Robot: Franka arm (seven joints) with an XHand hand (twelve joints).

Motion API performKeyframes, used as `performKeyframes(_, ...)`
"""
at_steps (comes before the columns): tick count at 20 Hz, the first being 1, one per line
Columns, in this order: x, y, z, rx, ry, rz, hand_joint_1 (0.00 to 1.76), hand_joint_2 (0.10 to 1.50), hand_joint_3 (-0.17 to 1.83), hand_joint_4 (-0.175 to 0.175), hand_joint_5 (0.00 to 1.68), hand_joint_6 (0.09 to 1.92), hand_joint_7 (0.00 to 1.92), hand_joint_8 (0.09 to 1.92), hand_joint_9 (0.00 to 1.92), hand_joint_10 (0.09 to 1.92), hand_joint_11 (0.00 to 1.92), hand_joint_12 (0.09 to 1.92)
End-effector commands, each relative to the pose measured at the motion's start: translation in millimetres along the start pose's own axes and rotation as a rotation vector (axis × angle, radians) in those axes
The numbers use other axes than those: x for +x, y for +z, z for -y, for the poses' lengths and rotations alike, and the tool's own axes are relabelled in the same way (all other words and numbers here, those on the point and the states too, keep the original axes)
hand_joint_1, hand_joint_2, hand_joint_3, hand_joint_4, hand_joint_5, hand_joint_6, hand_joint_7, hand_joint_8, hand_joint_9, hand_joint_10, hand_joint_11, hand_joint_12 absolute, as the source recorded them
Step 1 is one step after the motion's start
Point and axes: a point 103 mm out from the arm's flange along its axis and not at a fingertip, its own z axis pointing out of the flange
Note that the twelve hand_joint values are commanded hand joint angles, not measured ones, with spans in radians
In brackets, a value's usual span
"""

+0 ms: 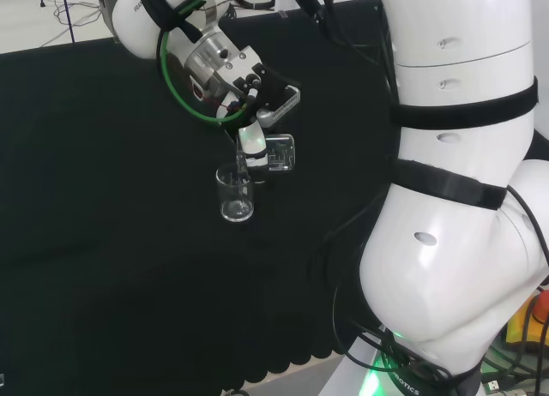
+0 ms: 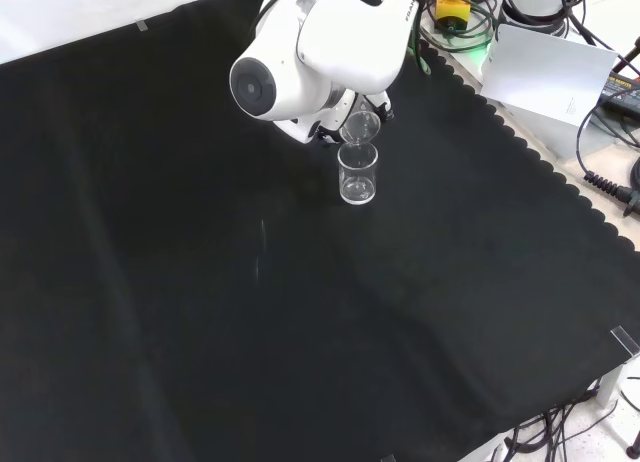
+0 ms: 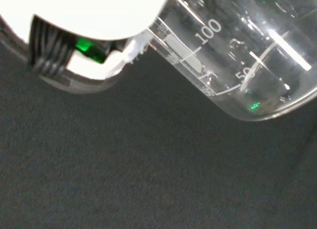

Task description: Pour the water from the handheld beaker into the one on the table.

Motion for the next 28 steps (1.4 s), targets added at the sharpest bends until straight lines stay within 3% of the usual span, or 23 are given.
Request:
performKeyframes(1,1.8,-1.8,1.4,0.013,0.012,0.011,1.32,0.66,0.54,-0.175,1.48,0.20,1.60,0.09,1.69,0.09,1.45,0.63)
performKeyframes(8,5.1,-7.1,5.3,0.039,0.032,0.056,1.32,0.66,0.54,-0.175,1.48,0.20,1.60,0.09,1.69,0.09,1.45,0.63)
performKeyframes(28,16.8,-13.8,8.8,0.065,0.050,0.070,1.32,0.66,0.54,-0.175,1.48,0.20,1.60,0.09,1.69,0.09,1.45,0.63)
